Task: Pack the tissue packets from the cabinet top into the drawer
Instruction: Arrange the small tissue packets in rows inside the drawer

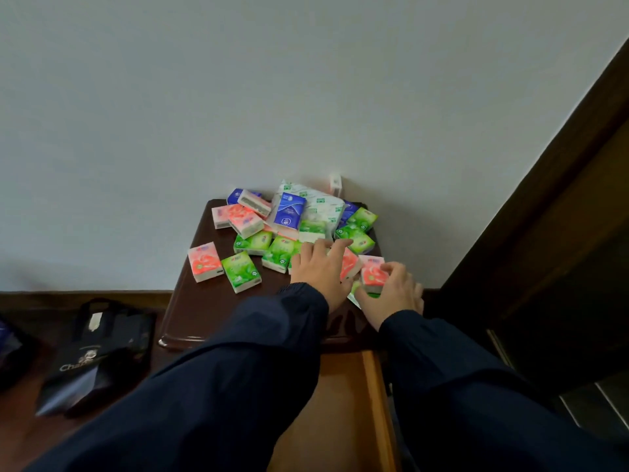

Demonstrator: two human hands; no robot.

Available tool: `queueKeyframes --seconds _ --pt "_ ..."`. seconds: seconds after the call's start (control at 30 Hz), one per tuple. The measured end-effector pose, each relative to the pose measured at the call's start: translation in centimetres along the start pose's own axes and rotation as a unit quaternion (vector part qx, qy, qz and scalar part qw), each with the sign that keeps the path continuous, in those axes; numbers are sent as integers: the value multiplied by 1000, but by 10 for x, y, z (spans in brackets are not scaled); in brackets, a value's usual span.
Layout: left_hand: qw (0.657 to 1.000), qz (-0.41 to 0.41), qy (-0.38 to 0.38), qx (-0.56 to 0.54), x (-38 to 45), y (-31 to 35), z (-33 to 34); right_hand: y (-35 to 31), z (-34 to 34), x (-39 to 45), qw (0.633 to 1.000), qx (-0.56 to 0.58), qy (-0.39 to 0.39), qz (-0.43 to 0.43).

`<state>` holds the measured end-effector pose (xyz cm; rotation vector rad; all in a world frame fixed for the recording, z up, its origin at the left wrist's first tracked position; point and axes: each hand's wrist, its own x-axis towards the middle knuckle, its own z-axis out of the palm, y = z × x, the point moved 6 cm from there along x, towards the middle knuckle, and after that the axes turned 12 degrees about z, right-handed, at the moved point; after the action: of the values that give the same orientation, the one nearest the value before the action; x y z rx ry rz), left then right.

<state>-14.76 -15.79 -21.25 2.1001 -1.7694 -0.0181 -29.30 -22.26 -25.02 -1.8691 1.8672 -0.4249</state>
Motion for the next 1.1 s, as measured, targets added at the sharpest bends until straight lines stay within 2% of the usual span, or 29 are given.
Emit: queueKeyframes --seconds 0.17,0.33,0.5,0.63,0.77,0.87,0.97,1.1 --pt "997 -8 -72 33 24 0 19 8 2 9 999 44 3 -6" --pt "996 -40 -85 5 29 -3 30 14 3 11 997 81 -12 -2" --pt "999 -23 -27 5 19 3 23 14 -6 6 991 131 4 -7" --pt "997 -15 67 -24 -9 4 -2 9 -22 -14 967 256 3 -11" --pt "967 -29 141 -212 -69 -16 -20 4 -17 -50 938 334 -90 20" --pt "951 -74 177 -241 -127 -43 -27 0 2 -86 920 338 -198 26" --pt "930 -154 216 -256 -194 -81 -30 -5 31 -128 918 248 -308 -2" --pt "870 -282 254 -315 -273 -125 -23 0 89 -179 908 106 -405 5"
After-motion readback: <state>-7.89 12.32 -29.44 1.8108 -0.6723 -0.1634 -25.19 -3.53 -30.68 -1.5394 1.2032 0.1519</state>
